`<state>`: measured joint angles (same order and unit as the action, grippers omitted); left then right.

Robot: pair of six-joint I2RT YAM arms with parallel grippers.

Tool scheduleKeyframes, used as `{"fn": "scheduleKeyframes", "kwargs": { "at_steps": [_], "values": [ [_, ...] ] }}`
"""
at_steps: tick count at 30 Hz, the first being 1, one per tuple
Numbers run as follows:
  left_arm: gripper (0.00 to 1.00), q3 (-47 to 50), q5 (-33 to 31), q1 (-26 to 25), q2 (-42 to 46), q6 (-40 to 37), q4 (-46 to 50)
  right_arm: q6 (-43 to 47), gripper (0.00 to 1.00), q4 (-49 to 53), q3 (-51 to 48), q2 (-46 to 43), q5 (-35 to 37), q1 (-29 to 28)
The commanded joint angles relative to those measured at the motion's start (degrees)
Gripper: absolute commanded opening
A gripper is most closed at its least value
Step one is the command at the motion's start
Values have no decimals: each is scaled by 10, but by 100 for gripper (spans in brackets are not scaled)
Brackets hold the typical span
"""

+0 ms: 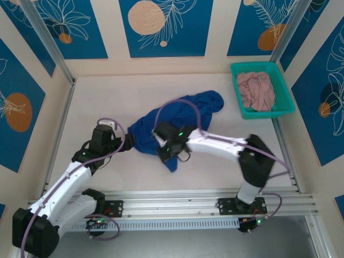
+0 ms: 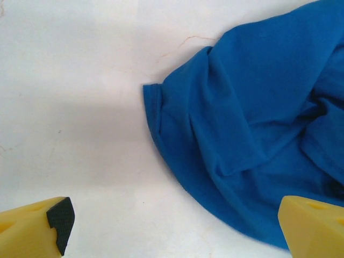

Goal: Fold the inside-out t-shirt

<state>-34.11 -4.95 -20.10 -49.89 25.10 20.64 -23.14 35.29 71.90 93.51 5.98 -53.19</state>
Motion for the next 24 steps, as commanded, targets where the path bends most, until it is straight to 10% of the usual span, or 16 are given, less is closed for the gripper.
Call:
{"fn": "scheduleKeyframes", "kwargs": {
  "at_steps": [1,11,24],
  "values": [
    [97,5,67,7,38,19,-16,-42,1,-53,31,-101,-194,75],
    [98,54,171,5,84,30,-98,-77,0,-98,129,-136,-271,179],
    [89,51,160,-31,-135,-8,-143,-72,0,-72,195,-141,-258,291]
  ]
}}
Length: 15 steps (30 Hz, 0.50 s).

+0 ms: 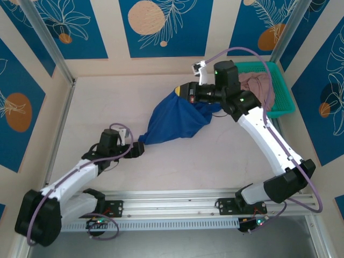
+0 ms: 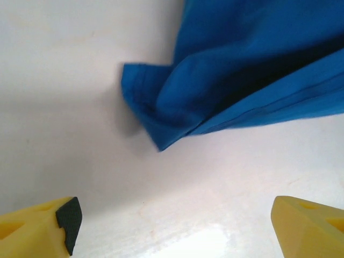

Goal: Fold the inside-out t-shirt

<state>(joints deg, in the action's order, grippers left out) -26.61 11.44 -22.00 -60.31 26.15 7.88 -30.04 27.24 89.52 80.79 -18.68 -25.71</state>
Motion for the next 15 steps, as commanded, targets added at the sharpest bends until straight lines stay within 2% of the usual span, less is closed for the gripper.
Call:
{"fn": "scheduleKeyframes", "kwargs": {
  "at_steps": [1,8,15],
  "values": [
    [87,-30,-6,-16,-49,-20,-20,-1,0,12,20,-16,-11,24],
    [83,-62,-8,-37,-121,-26,-43,11,0,34,16,-31,-12,70],
    [73,-107,-94,-30,-161,-45,1,37,0,69,21,-39,-5,114]
  ]
}}
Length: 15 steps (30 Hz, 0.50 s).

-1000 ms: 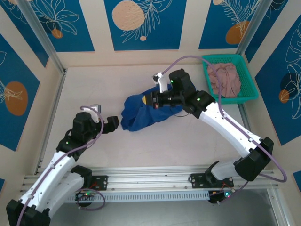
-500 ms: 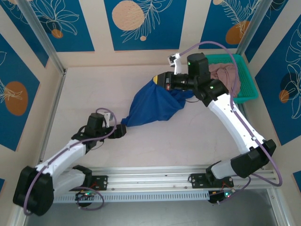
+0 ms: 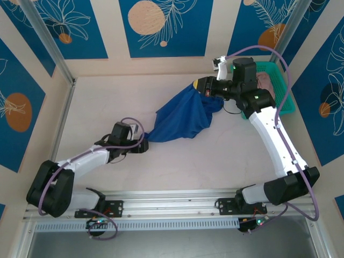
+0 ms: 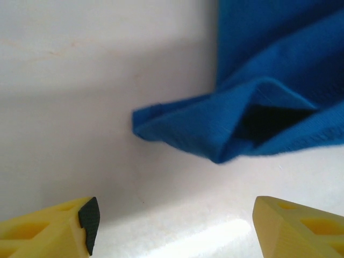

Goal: Fold the inside-out t-shirt

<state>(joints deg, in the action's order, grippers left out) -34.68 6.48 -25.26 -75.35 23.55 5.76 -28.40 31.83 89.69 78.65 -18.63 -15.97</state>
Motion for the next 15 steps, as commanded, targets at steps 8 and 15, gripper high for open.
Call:
{"fn": "scheduleKeyframes", "kwargs": {
  "at_steps": [8,15],
  "values": [
    [68,-67,30,9,-61,-31,13,37,0,42,5,-25,18,50],
    [67,-67,114,8,-93,-29,-25,38,0,35,-10,-22,11,64]
  ]
}}
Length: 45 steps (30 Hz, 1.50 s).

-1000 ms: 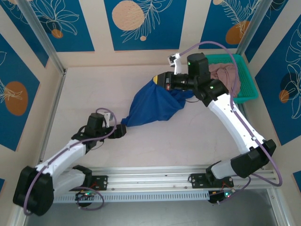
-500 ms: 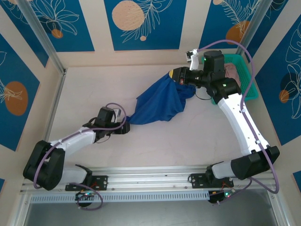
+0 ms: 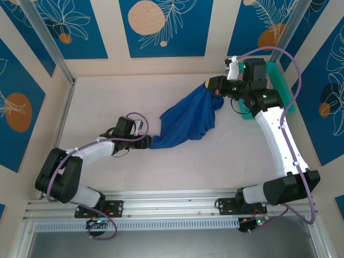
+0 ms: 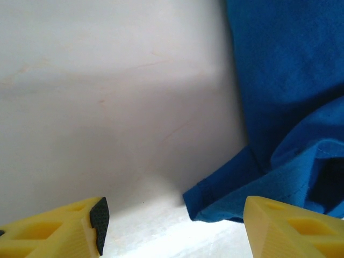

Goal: Fold the inside-out t-shirt

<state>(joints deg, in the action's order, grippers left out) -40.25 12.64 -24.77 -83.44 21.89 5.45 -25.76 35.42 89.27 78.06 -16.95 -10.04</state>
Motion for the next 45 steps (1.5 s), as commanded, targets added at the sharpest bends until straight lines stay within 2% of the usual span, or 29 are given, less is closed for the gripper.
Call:
{"fn": "scheduleKeyframes", "kwargs": {
  "at_steps": [1,6,11,18,23,33,35,39,40,43,45],
  "values": [
    [67,-11,60,2,-18,-13,-27,11,0,-2,-8,-17,-7,7],
    [69,3,95,-11,-31,-6,-65,11,0,-3,-10,-16,-9,12],
    [70,8,76,-35,-42,-8,-76,8,0,-8,-14,-14,-13,12],
    [60,-2,72,-47,-87,-9,-88,9,0,-10,-15,-12,-16,12],
    [51,2,100,-64,-105,9,-115,10,0,-9,-16,-14,-16,19],
    [31,16,94,-96,-99,24,-124,8,0,-14,-21,-14,-19,25],
    [26,21,89,-97,-90,24,-124,7,0,-16,-23,-14,-20,26],
    [8,25,85,-98,-67,20,-118,6,0,-17,-25,-14,-18,27],
    [1,28,81,-98,-59,18,-113,7,0,-17,-25,-14,-17,28],
    [0,36,47,-97,-18,17,-96,10,0,-12,-21,-16,-13,34],
    [0,46,4,-95,24,23,-84,14,0,-7,-19,-21,-3,39]
  ]
}}
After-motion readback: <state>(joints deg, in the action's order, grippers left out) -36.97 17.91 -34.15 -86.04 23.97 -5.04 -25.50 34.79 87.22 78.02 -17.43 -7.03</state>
